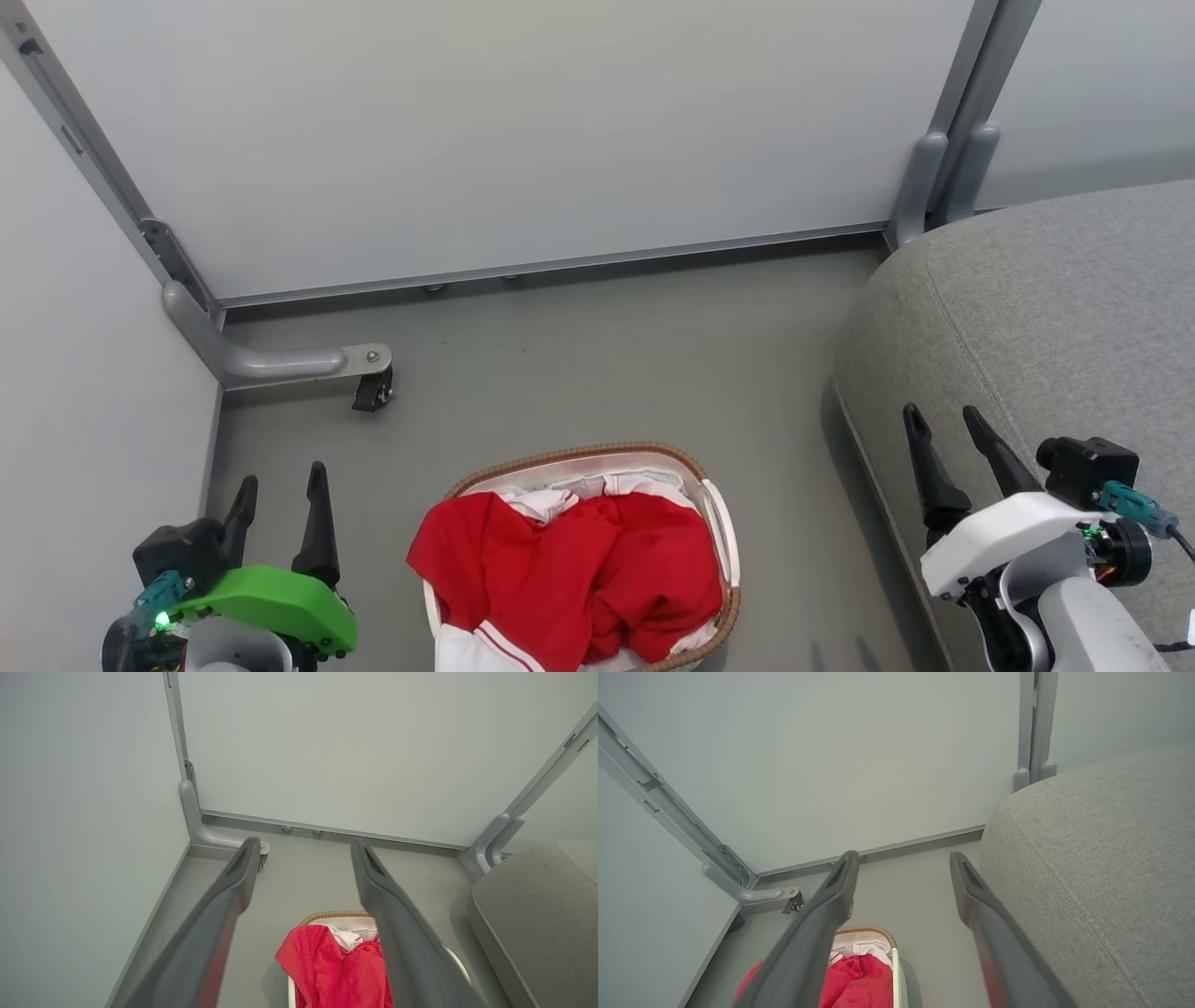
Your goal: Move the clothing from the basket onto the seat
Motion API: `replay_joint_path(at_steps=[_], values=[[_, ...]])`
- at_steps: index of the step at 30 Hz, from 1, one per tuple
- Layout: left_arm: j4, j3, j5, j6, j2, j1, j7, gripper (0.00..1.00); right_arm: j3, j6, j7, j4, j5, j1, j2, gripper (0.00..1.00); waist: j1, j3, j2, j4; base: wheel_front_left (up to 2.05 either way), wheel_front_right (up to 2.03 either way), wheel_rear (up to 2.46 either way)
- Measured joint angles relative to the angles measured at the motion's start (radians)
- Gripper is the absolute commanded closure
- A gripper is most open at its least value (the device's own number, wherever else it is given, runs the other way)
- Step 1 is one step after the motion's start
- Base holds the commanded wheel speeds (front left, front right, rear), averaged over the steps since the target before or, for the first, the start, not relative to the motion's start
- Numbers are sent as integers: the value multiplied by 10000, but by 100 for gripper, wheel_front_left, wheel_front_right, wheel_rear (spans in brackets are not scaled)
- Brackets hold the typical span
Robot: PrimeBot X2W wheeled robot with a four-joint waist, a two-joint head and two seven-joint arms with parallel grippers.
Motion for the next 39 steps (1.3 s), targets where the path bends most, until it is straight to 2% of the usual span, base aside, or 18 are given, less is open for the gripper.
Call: replay_joint_path(at_steps=[12,26,39], values=[[23,67,1035,56,33,21,-263,0,-125,0,-293,111,-1189,0,46,0,0,-30,0,25,0,0,0],[13,470,2161,35,-209,313,-583,0,-349,2,-591,44,-2268,110,232,0,0,-97,0,43,0,0,0],[253,422,3206,-263,-466,299,-823,0,-71,4,-836,-59,-3200,4,203,0,0,193,0,-41,0,0,0]])
